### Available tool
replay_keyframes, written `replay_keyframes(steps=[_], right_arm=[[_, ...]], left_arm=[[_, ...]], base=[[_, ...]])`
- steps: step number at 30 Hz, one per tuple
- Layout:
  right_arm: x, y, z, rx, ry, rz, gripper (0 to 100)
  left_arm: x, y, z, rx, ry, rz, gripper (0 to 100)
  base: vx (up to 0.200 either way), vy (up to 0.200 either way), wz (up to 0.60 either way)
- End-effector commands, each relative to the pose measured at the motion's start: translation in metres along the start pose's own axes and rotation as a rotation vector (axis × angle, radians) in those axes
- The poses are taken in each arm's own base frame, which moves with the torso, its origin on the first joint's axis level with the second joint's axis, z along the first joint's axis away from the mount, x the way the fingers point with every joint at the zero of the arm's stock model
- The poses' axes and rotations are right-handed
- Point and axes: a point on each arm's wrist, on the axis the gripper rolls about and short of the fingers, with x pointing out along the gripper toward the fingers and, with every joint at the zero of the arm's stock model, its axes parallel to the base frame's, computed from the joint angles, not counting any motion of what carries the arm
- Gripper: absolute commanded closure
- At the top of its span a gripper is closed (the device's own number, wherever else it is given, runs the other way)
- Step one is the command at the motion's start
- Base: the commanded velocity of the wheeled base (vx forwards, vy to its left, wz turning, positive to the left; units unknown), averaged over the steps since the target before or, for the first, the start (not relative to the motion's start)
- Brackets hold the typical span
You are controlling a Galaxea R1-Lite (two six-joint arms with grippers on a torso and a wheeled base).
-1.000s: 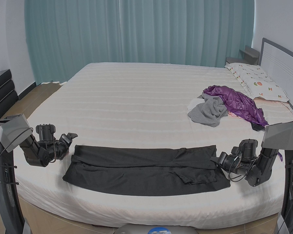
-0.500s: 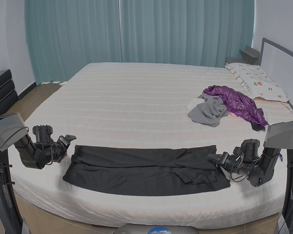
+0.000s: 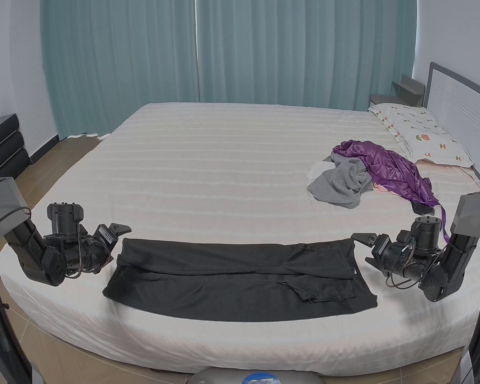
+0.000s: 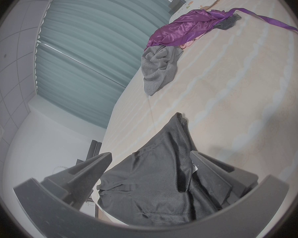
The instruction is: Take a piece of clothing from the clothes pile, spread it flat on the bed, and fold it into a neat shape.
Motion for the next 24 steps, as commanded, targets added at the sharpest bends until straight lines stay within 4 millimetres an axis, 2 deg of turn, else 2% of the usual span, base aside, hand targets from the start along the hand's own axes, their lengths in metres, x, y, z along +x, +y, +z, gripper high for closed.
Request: replay_keyframes(steps=[1,5,8,14,19,23,24], right_arm=[[-0.002,-0.002,0.001,0.011,-0.002,-0.004,0],[-0.001,-0.003,0.0,0.013,0.009,-0.005,0],[-0.001,-0.003,-0.001,0.014,0.01,-0.006,0],[0.0,-0.004,-0.003,0.015,0.026,-0.002,0],[-0.001,-0.005,-0.004,0.015,0.031,-0.003,0],[0.0,-0.006,-0.005,0.017,0.041,-0.001,0],[0.0,-0.006,-0.005,0.017,0.046,0.002,0]], left_arm=[[-0.027,-0.031,-0.024,0.049,0.08,-0.029,0],[-0.022,-0.036,-0.047,0.084,0.159,-0.001,0],[-0.016,-0.034,-0.057,0.09,0.196,0.012,0],[0.015,-0.017,-0.078,0.101,0.205,0.088,0],[0.026,-0.011,-0.075,0.1,0.144,0.072,0],[0.025,-0.007,-0.064,0.08,0.11,0.072,0],[0.026,-0.004,-0.055,0.069,0.078,0.069,0]], base=[[0.0,0.0,0.0],[0.0,0.0,0.0],[0.0,0.0,0.0],[0.0,0.0,0.0],[0.0,0.0,0.0],[0.0,0.0,0.0],[0.0,0.0,0.0]])
